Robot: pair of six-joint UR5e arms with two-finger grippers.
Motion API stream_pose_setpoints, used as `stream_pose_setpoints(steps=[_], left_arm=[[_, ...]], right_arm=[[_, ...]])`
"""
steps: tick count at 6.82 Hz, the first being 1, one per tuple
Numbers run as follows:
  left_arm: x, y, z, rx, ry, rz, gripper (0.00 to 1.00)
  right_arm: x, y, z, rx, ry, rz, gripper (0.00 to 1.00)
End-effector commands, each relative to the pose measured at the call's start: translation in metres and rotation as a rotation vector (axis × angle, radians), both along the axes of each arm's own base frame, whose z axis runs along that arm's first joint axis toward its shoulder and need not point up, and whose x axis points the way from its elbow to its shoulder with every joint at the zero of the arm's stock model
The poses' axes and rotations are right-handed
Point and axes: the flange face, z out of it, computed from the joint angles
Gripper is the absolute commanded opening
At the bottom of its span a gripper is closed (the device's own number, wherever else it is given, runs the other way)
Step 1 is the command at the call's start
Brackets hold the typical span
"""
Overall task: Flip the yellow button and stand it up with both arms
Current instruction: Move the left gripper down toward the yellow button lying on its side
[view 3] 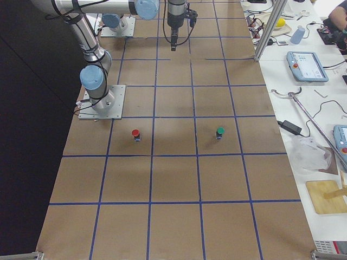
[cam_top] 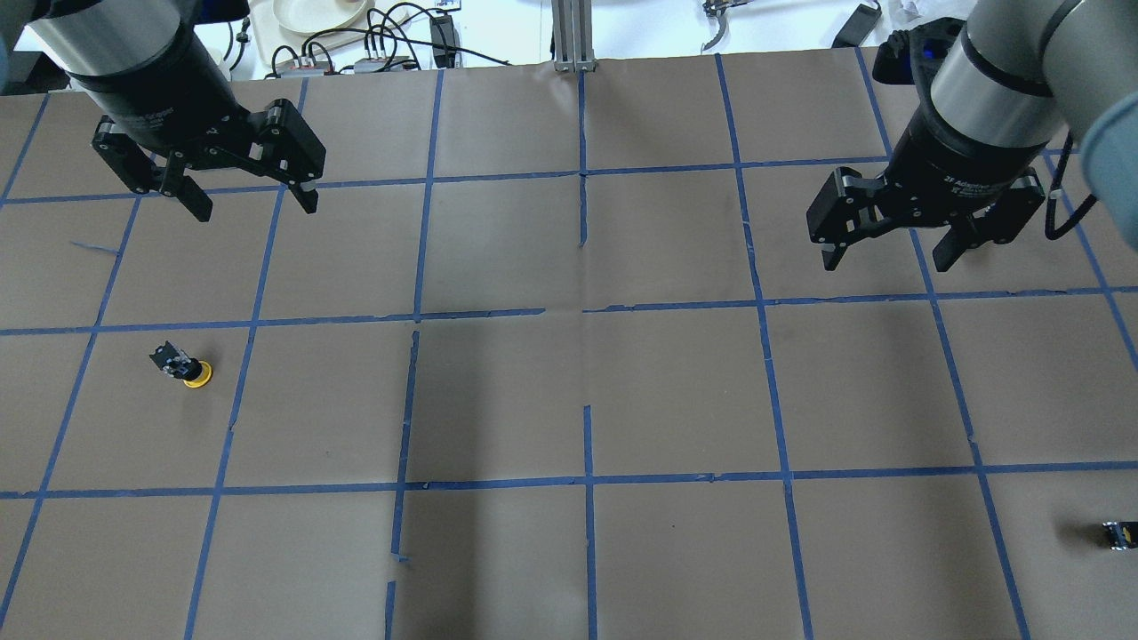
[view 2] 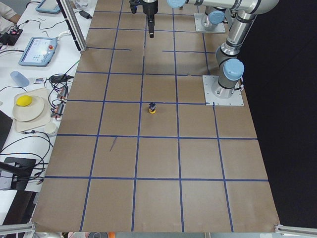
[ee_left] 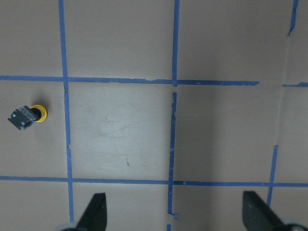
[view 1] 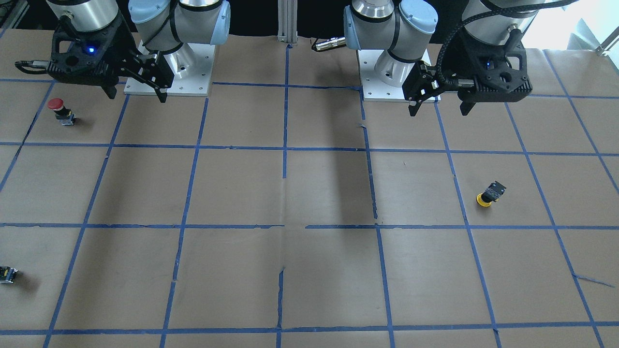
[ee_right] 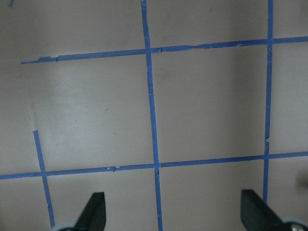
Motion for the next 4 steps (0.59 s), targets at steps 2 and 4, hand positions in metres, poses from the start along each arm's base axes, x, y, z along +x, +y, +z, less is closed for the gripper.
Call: stream_pose_setpoints(steps=[2, 4], left_arm=[[0.011, -0.006, -0.016, 0.013, -0.005, -0.057, 0.99], [0.079, -0.007, -0.067, 0.114, 0.021, -0.028, 0.99]], right_arm=[[-0.001, 0.001, -0.001, 0.003, 0.012, 0.006, 1.0], [-0.001, 0.001, -0.001, 0.002, 0.012, 0.007, 1.0]])
